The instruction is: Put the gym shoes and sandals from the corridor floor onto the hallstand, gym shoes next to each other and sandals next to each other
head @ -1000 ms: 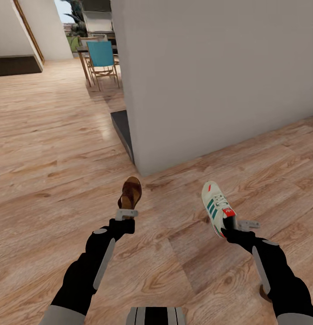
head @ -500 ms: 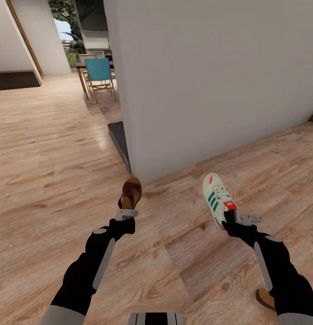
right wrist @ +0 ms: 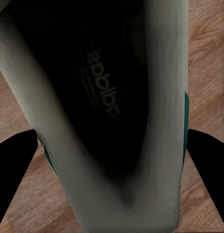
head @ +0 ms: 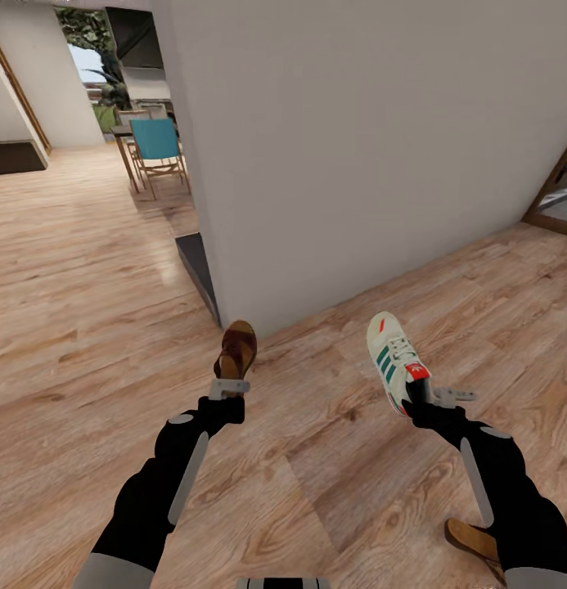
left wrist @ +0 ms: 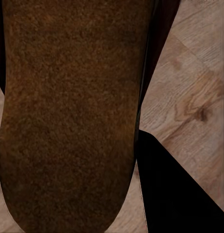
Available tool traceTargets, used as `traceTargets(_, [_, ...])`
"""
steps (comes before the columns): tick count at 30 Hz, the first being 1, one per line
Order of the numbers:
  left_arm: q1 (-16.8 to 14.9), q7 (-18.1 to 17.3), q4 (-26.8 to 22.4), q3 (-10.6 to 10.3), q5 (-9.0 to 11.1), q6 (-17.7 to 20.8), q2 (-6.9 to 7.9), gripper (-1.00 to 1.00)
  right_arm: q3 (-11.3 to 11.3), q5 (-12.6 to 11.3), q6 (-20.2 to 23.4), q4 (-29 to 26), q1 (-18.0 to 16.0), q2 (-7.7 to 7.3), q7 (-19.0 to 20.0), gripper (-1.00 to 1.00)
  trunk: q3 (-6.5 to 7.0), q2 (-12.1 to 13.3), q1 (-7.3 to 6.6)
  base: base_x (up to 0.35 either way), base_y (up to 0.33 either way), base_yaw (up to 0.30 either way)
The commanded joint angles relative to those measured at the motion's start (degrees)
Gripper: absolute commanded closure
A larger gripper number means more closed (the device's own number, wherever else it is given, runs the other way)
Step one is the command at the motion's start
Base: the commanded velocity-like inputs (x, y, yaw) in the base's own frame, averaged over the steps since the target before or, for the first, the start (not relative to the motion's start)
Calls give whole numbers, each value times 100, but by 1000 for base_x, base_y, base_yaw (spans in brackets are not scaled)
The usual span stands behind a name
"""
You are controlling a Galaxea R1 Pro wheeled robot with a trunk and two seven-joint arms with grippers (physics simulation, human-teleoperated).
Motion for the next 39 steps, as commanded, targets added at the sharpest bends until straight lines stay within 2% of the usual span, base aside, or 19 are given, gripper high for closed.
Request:
traceTargets(1, [-2,-13,-7,4,13,33,-1,100,-8,19,30,-5,-3,1,32,100,23,40,-23,0,0,-166])
traceTargets(9, [-2,-13,-8,5,20,33,4,100,-8,19,24,-4,-3,1,32,100,91,40,-23,65,49,-166])
traceTargets(33, [1,-13,-7,4,30,33,1,100,-8,19,24,1,-3,1,32,100,279,40,-23,274,230,-200])
traceTargets(39, [2,-13,-8,4,27,33,0,100,-8,19,24,-1,-3,1,32,100,314,40,-23,293,98,-257])
